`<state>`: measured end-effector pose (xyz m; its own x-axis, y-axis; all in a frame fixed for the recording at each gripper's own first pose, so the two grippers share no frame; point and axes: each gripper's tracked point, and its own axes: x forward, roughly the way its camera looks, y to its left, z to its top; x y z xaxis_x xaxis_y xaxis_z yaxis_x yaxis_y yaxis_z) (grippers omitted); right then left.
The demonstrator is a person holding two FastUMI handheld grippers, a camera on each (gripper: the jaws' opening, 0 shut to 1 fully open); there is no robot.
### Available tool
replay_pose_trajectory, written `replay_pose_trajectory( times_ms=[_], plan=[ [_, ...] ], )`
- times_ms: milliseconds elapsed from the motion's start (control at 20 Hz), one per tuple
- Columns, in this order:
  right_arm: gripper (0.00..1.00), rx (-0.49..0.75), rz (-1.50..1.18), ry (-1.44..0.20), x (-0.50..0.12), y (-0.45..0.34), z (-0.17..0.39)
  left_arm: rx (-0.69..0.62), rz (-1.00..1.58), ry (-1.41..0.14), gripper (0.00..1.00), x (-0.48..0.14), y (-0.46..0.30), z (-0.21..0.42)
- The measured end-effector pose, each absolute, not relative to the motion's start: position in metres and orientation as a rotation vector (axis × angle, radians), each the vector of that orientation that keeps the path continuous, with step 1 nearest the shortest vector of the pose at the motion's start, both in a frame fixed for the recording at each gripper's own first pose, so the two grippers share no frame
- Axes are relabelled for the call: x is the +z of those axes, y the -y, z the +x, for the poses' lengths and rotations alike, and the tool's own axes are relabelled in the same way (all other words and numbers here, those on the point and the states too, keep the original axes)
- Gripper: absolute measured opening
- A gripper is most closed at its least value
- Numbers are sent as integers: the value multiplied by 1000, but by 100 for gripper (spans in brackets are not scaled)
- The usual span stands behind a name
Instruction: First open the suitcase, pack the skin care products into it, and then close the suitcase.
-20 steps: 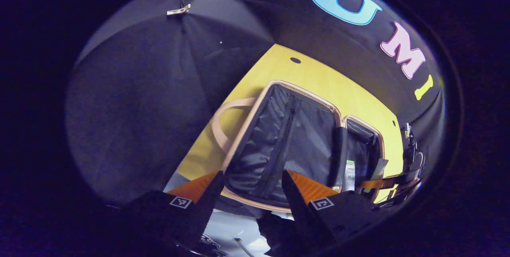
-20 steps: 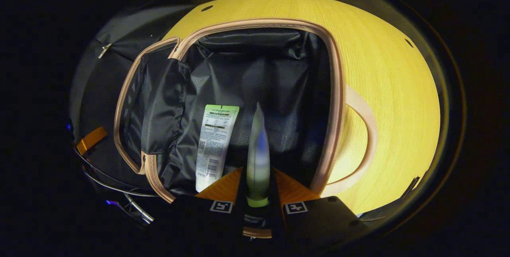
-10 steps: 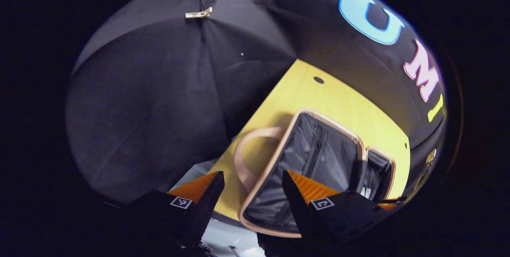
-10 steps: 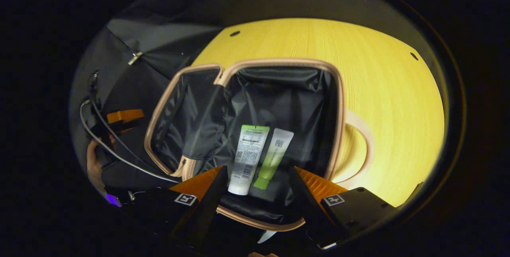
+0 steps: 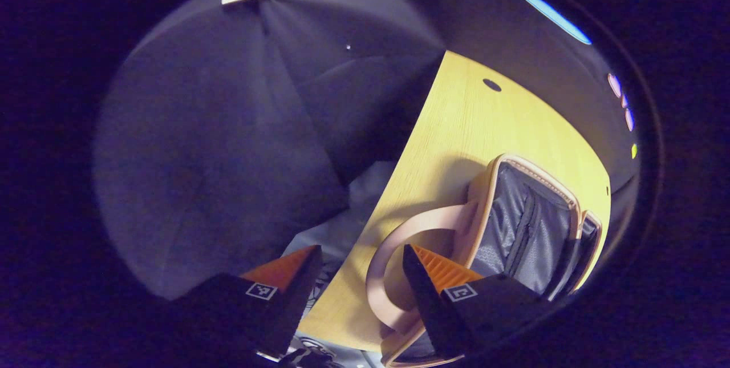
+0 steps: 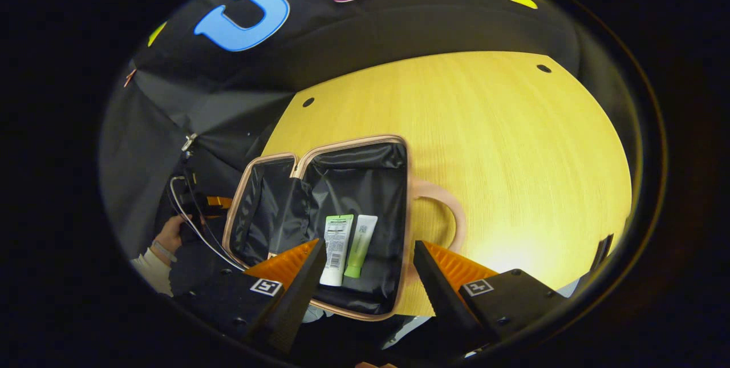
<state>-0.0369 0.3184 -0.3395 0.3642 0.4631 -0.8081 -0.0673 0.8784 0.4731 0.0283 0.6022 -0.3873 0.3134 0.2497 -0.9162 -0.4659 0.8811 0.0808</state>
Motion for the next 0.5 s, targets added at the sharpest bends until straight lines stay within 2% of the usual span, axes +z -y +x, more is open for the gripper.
replay_pose_trajectory(
  times_ms=[100, 150, 200, 250, 300, 400, 500],
  plan=[
    [98, 325, 400, -1156, -338, -305, -44, 421, -214, -1210, 88, -404, -593, 35],
    [98, 315, 398, -1160, -337, -299, -48, 432, -194, -1198, 82, -401, -593, 41],
    [98, 309, 397, -1161, -336, -294, -51, 401, -194, -1206, 47, -404, -587, 44],
    [98, 301, 398, -1155, -334, -288, -53, 377, -167, -1226, 31, -393, -583, 38],
    [98, 299, 402, -1146, -331, -286, -52, 370, -137, -1236, 19, -399, -587, 38],
    [98, 299, 419, -1112, -323, -285, -45, 354, -114, -1217, 19, -387, -585, 42],
    [97, 322, 432, -1082, -315, -286, -38, 327, -119, -1174, 13, -360, -574, 43]
  ],
)
